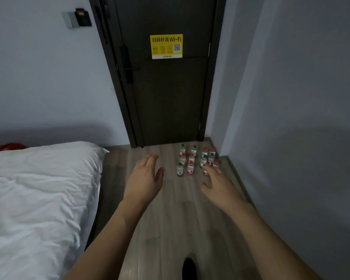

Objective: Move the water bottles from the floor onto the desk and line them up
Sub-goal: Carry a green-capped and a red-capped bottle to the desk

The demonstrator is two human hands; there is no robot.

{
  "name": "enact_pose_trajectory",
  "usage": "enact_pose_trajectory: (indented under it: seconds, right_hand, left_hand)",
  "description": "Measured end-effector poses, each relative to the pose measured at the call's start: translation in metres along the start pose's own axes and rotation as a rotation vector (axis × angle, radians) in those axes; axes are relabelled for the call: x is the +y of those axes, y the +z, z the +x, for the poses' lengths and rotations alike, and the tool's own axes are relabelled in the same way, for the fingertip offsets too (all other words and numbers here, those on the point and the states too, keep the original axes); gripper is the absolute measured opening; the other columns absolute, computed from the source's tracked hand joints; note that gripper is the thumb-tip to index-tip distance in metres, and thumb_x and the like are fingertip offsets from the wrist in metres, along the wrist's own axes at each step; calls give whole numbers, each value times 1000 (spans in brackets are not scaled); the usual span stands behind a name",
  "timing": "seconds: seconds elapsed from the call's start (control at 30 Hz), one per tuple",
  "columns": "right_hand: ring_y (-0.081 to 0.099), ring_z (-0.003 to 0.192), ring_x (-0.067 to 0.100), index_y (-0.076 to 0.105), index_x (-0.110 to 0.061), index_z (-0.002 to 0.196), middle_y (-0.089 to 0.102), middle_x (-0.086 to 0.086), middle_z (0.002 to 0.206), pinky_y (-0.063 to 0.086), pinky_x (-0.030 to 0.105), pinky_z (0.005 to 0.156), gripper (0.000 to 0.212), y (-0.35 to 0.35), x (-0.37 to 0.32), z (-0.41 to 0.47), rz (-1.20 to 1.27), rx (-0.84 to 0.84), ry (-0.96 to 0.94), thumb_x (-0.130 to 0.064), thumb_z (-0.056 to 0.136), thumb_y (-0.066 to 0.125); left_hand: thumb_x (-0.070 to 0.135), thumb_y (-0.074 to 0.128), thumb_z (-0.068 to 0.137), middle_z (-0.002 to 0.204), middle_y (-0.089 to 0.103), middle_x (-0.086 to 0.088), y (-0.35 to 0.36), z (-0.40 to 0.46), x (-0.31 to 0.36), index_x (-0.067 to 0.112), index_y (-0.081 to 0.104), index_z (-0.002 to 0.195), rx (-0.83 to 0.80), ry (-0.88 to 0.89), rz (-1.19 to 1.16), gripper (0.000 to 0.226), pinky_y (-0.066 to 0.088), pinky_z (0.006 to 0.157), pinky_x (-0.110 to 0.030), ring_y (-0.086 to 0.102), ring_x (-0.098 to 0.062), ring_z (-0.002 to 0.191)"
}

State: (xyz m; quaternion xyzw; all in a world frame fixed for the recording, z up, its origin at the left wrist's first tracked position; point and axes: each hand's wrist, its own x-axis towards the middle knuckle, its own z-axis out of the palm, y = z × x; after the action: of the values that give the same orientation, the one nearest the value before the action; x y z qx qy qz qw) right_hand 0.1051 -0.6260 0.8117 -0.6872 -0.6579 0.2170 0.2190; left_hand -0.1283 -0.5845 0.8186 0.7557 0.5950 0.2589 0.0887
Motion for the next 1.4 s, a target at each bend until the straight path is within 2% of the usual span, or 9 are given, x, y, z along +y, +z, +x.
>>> enact_pose_trajectory:
  seconds: [0.13, 0.3, 0.47, 0.6, 0.7, 0.83, 1.0, 1.17, 1.4]
  right_hand:
    - [49, 126, 12, 41, -27, 142, 49, -4, 143, 40, 27, 101, 53, 5, 22, 87, -1, -15, 0, -27, 93, 61]
    - [47, 133, 18, 37, -26, 146, 44, -2, 149, 42, 36, 106, 58, -2, 36, 208, 15, 6, 8, -29, 94, 62]
    - [45, 134, 19, 36, -26, 147, 43, -1, 149, 39, 32, 103, 58, -2, 40, 299, 27, -6, 22, -31, 94, 60]
    - [47, 130, 19, 38, -26, 146, 45, 0, 147, 37, 27, 97, 58, 2, 52, 355, 28, -31, 55, -29, 93, 61]
    - [49, 128, 20, 38, -27, 146, 46, 0, 146, 40, 29, 96, 59, 6, 60, 394, 42, -38, 115, -29, 92, 62]
    - [53, 122, 18, 42, -26, 143, 50, -1, 141, 35, 22, 89, 56, 20, 65, 442, 61, -36, 155, -29, 91, 64]
    - [53, 124, 19, 41, -27, 144, 48, -1, 144, 46, 33, 98, 53, 29, 54, 507, 97, -53, 231, -33, 95, 60]
    - [54, 120, 18, 40, -21, 145, 49, 2, 143, 39, 24, 91, 52, 34, 46, 577, 70, -29, 262, -25, 97, 59]
    - [55, 121, 22, 43, -16, 143, 52, 5, 139, 41, 27, 96, 48, 41, 67, 628, 116, -60, 312, -21, 97, 59]
  left_hand:
    - [39, 51, 99, 140, 55, -3, 30, 81, -17, 17, 47, 141, -9, -1, 25, 47, 44, 105, -36, 52, -20, 128]
    - [35, 53, 98, 138, 56, -7, 47, 195, -27, 14, 50, 138, -17, 8, 81, 45, 47, 103, -39, 54, -24, 126]
    - [34, 55, 98, 133, 59, -7, 60, 283, -38, 14, 50, 136, -7, -8, 82, 43, 51, 97, -41, 56, -25, 121]
    - [38, 51, 99, 141, 54, -3, 83, 333, -48, 17, 48, 139, -59, -22, 85, 45, 48, 103, -38, 52, -22, 127]
    - [38, 50, 100, 142, 53, -2, 101, 371, -59, 17, 48, 140, -96, -2, 82, 46, 48, 103, -37, 52, -20, 127]
    - [37, 50, 100, 144, 51, -2, 118, 427, -82, 16, 46, 143, -134, 15, 57, 48, 48, 102, -37, 52, -21, 127]
    - [38, 51, 100, 145, 50, -3, 140, 499, -115, 16, 46, 143, -157, 25, 1, 48, 44, 105, -34, 50, -21, 130]
    - [33, 53, 99, 145, 51, -4, 172, 571, -150, 13, 49, 141, -210, 12, -43, 47, 43, 106, -35, 48, -23, 132]
    - [31, 54, 99, 142, 53, -6, 217, 614, -163, 11, 51, 138, -292, 20, -60, 44, 41, 105, -34, 51, -25, 129]
